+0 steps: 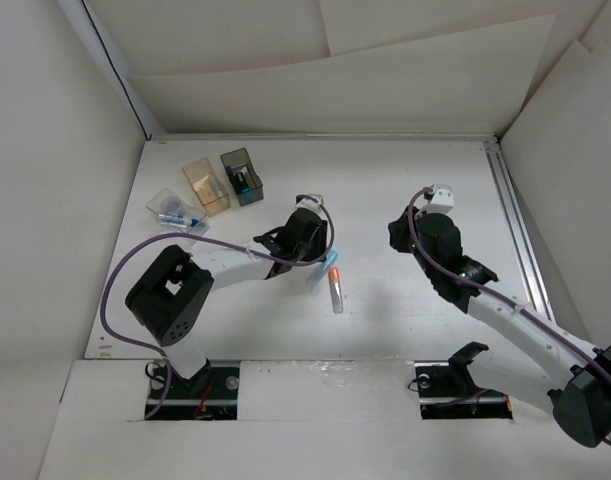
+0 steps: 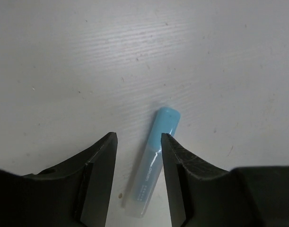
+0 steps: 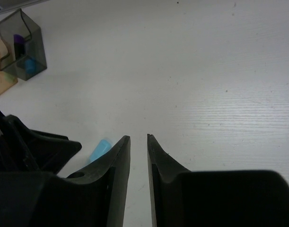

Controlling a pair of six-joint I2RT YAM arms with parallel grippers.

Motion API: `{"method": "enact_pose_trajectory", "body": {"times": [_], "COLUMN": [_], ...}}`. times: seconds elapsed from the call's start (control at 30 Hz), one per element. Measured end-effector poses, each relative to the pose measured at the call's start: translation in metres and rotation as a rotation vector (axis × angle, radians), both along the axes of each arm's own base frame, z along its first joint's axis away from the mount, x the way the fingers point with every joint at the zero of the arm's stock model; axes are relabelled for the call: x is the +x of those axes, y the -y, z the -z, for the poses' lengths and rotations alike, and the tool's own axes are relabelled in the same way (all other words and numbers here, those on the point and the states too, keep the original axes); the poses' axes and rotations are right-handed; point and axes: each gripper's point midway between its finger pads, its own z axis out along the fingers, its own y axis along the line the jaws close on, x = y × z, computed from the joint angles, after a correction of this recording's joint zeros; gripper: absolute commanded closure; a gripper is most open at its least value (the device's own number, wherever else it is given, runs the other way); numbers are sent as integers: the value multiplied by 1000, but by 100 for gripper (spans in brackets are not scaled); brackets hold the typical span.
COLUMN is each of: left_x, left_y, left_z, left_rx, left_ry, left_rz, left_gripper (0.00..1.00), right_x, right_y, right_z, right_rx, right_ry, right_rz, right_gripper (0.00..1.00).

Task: Sort the stationery into containers
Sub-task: Pick up the stationery from the center of the board.

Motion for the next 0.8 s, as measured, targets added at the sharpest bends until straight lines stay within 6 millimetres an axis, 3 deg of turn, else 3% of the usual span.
{"method": "enact_pose_trajectory", "body": {"times": [0.17,0.4,0.53,0.8], "left_x": [-24,-30,-24,-8], "left_y": [4,19,31,31], "left_z": [18,17,22,42], "left_rx": [10,1,25,99], "left_ry": [-56,-48,-37,-42], "left_rz": [66,133,139,93], "left_gripper": [60,57,57,62], "right_x": [0,0,0,0], "right_y": [0,0,0,0], "right_z": [0,0,0,0], "right_rx": [0,0,0,-1], "right_ry": [0,0,0,0], "right_rz": [0,0,0,0], "right_gripper": [71,68,68,67]}}
